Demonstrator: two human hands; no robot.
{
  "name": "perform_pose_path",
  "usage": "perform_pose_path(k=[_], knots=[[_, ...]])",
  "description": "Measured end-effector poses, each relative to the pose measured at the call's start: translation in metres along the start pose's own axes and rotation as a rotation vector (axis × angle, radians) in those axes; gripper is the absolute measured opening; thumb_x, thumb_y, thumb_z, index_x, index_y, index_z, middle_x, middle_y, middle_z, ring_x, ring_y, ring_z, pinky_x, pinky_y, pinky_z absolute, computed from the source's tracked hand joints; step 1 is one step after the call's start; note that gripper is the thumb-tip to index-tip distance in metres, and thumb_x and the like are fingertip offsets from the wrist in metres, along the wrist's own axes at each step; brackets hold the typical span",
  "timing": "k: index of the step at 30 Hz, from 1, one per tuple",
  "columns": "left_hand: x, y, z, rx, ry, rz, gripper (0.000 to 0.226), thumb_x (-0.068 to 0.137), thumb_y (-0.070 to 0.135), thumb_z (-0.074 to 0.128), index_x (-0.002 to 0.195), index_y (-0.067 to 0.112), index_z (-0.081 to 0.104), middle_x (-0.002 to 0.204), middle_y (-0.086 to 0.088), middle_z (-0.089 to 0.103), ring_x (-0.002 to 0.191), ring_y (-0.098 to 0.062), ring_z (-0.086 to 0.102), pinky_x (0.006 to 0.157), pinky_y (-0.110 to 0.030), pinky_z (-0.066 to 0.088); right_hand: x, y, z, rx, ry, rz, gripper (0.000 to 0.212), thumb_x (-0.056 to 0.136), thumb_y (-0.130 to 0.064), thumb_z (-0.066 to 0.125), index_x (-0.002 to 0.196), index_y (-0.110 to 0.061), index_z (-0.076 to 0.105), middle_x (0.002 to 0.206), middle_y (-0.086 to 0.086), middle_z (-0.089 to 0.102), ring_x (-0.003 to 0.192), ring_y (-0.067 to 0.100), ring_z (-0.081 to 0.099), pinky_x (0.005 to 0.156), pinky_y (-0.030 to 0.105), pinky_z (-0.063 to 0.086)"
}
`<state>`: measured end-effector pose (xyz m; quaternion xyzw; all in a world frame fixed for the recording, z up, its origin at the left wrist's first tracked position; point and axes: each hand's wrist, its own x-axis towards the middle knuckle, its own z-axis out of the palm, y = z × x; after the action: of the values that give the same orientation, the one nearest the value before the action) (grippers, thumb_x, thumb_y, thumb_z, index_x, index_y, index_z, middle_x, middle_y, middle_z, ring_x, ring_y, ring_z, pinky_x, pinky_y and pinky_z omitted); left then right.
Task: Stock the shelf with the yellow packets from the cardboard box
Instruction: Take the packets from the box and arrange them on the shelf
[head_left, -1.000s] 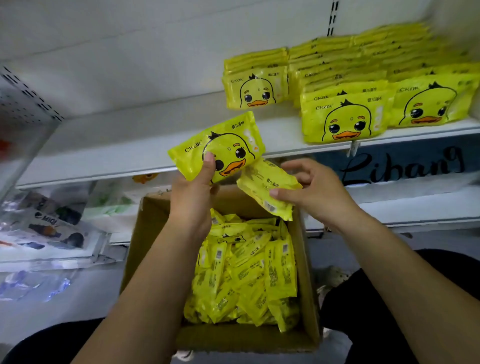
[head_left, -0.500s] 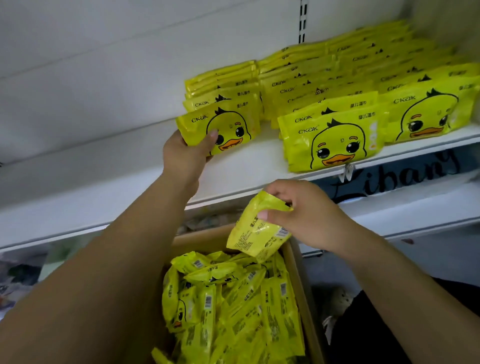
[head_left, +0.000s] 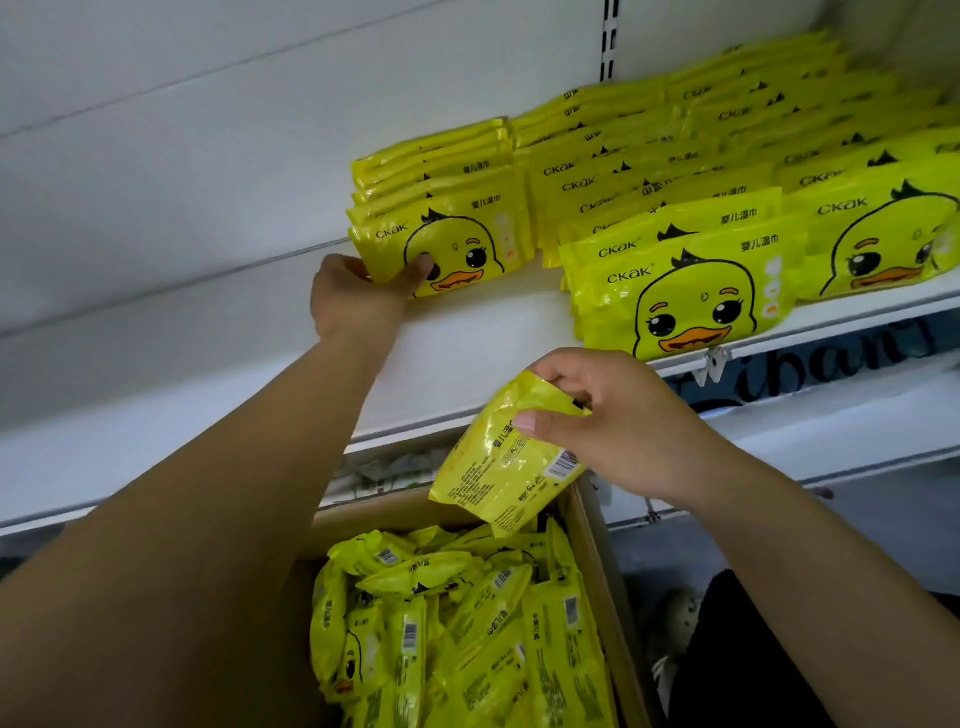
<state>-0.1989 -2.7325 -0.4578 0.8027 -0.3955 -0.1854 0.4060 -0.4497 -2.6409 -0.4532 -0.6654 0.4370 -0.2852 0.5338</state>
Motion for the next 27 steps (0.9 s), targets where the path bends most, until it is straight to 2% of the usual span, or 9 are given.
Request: perform_pose_path(k=[3,5,7,10,14,16,20,24,27], knots=[[-0.018,-0.001,-0.006,-0.122,0.035,-0.034,0.064,0.075,0.057,0.085,0.113,0.014,0.057,0.090,0.007,0.054,0.079,-0.012,0.055,0.065,-0.024,0.043,-0.001,0.000,-0.004,0.083,-0.001,0.030,0.017,0.089,-0.008,0.074,0.094,-0.023,0.069,0.083,-0.014,0.074,0.081,-0.006,0.070,0.073,0.013,0.056],[-0.041,0.001,-0.015,-0.185,0.061,-0.051,0.055,0.085,0.052,0.078,0.118,0.012,0.059,0.095,0.005,0.058,0.083,-0.012,0.058,0.068,-0.019,0.046,-0.004,0.000,-0.006,0.177,0.021,0.054,0.016,0.090,-0.008,0.072,0.104,-0.016,0.070,0.095,-0.003,0.078,0.092,0.022,0.074,0.085,0.043,0.060],[-0.070,-0.005,-0.029,-0.253,0.067,-0.067,0.038,0.093,0.048,0.071,0.107,0.014,0.066,0.095,0.002,0.067,0.087,-0.015,0.065,0.077,-0.023,0.054,-0.007,0.002,-0.005,0.304,0.044,0.104,0.026,0.089,-0.014,0.074,0.114,-0.014,0.067,0.105,0.002,0.077,0.102,0.043,0.069,0.093,0.065,0.050],[-0.122,-0.018,-0.053,-0.346,-0.001,-0.110,0.033,0.101,0.046,0.060,0.089,0.017,0.070,0.090,-0.003,0.076,0.086,-0.020,0.073,0.083,-0.041,0.060,-0.015,0.003,-0.002,0.451,0.096,0.162,0.031,0.087,-0.016,0.076,0.117,-0.016,0.064,0.114,0.007,0.074,0.107,0.024,0.071,0.101,0.049,0.052],[-0.202,-0.028,-0.083,-0.570,-0.136,-0.340,0.039,0.104,0.047,0.053,0.097,0.016,0.074,0.097,-0.007,0.080,0.098,-0.025,0.076,0.078,-0.037,0.058,-0.034,0.002,0.012,0.578,0.081,0.235,0.023,0.095,-0.012,0.064,0.118,-0.013,0.064,0.103,0.004,0.077,0.088,0.014,0.074,0.067,0.028,0.057],[-0.240,-0.032,-0.091,-0.667,-0.163,-0.400,0.037,0.104,0.041,0.055,0.095,0.013,0.077,0.093,-0.014,0.079,0.089,-0.029,0.076,0.075,-0.040,0.060,-0.048,0.004,0.023,0.569,0.079,0.271,0.025,0.096,-0.014,0.064,0.120,-0.011,0.064,0.097,0.002,0.077,0.080,0.012,0.074,0.058,0.024,0.055],[-0.290,-0.049,-0.100,-0.737,-0.008,-0.405,0.028,0.100,0.031,0.064,0.098,0.006,0.077,0.085,-0.016,0.077,0.077,-0.029,0.072,0.075,-0.042,0.061,-0.081,0.001,0.042,0.523,0.097,0.289,0.022,0.096,-0.020,0.065,0.116,-0.011,0.067,0.097,0.003,0.078,0.079,0.013,0.074,0.060,0.024,0.057],[-0.325,-0.063,-0.111,-0.720,0.110,-0.402,0.029,0.095,0.034,0.072,0.076,0.013,0.074,0.061,-0.006,0.055,0.060,-0.020,0.048,0.065,-0.034,0.047,-0.114,-0.001,0.057,0.490,0.174,0.305,0.027,0.092,-0.037,0.069,0.102,-0.012,0.072,0.102,0.014,0.076,0.090,0.024,0.069,0.087,0.044,0.057],[-0.343,-0.064,-0.121,-0.765,0.143,-0.390,0.036,0.098,0.034,0.068,0.067,0.018,0.058,0.055,0.003,0.039,0.050,-0.012,0.034,0.050,-0.025,0.033,-0.136,-0.001,0.062,0.459,0.182,0.278,0.024,0.091,-0.039,0.071,0.085,-0.016,0.071,0.094,0.015,0.074,0.083,0.024,0.064,0.078,0.040,0.055]])
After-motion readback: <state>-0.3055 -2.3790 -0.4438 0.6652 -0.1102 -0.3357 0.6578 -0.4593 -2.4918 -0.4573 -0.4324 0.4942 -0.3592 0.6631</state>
